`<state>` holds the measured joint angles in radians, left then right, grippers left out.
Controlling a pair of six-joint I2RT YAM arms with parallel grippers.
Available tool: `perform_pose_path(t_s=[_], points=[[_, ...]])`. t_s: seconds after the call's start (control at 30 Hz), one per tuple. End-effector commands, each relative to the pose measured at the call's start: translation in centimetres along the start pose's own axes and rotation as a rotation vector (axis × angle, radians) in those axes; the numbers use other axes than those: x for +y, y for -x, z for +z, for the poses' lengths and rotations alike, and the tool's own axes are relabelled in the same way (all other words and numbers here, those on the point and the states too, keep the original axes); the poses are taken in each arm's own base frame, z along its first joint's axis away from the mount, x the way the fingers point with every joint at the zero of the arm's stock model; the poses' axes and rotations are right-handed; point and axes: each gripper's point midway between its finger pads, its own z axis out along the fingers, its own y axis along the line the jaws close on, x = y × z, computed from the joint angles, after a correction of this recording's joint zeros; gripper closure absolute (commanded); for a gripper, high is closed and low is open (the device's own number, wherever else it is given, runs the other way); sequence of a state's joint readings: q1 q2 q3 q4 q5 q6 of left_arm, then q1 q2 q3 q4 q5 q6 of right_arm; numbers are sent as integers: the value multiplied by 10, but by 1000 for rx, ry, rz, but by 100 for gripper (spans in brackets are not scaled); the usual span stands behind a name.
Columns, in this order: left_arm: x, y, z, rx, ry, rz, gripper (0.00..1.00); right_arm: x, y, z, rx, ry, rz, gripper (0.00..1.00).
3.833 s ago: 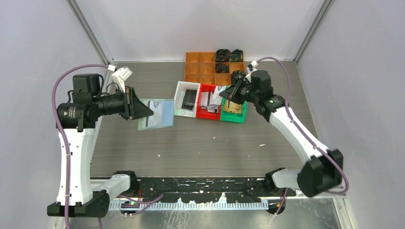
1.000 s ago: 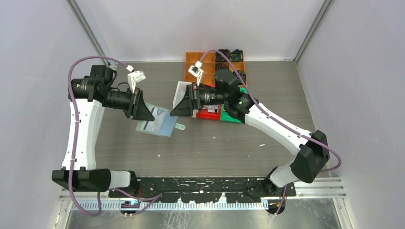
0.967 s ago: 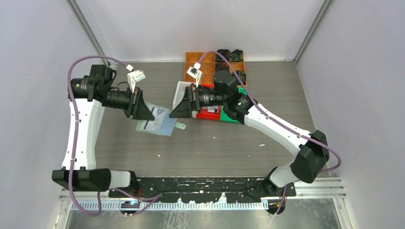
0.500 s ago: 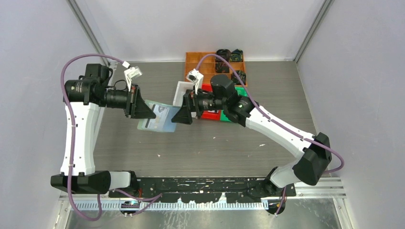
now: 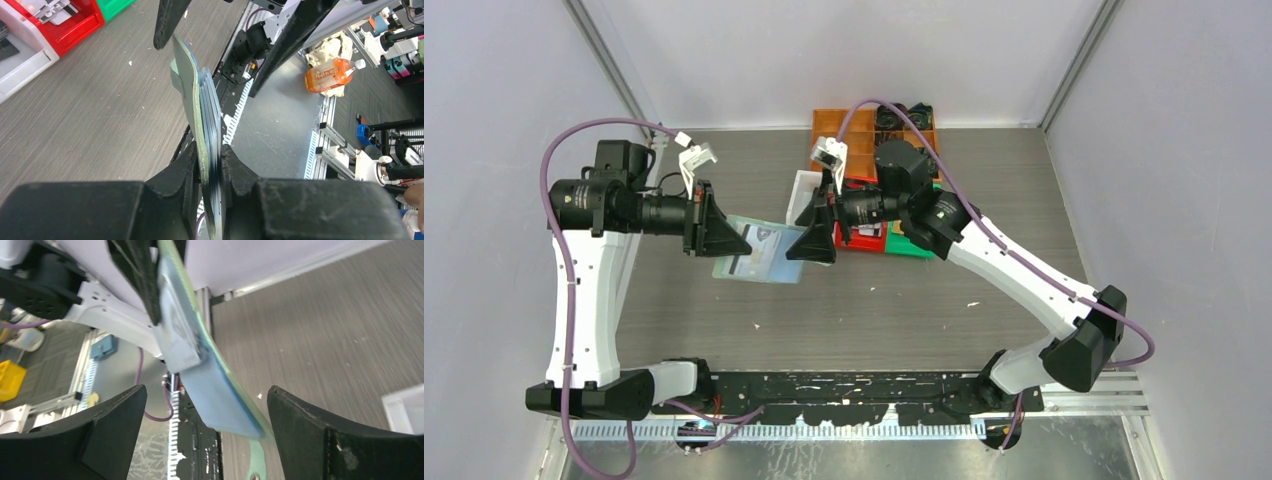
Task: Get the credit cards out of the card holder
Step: Remove the credit card from the card holder.
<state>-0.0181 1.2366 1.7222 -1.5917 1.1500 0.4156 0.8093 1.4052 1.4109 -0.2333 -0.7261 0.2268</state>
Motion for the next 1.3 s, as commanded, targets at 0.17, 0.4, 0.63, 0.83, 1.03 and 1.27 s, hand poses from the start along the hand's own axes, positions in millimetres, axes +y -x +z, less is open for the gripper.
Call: perform_pose_path(t_s=[0.17,0.4,0.63,0.83,1.03,1.27], points=[[-44,-12,-4,13,-126,-151,100,44,41,7,-67,272,-20,30],[-30,-12,-5,42,-51,-136,100,44,36,6,-51,266,61,60],[-2,-16,-4,88,49,-116,100,44,29,9,-53,276,211,54],[-1,-15,-5,78,76,-96,100,39,17,12,-64,267,297,54],[-4,-14,-7,63,88,-78,100,38,14,11,-63,250,346,59],[-3,-15,-5,47,90,-83,100,22,30,21,-100,165,429,92]])
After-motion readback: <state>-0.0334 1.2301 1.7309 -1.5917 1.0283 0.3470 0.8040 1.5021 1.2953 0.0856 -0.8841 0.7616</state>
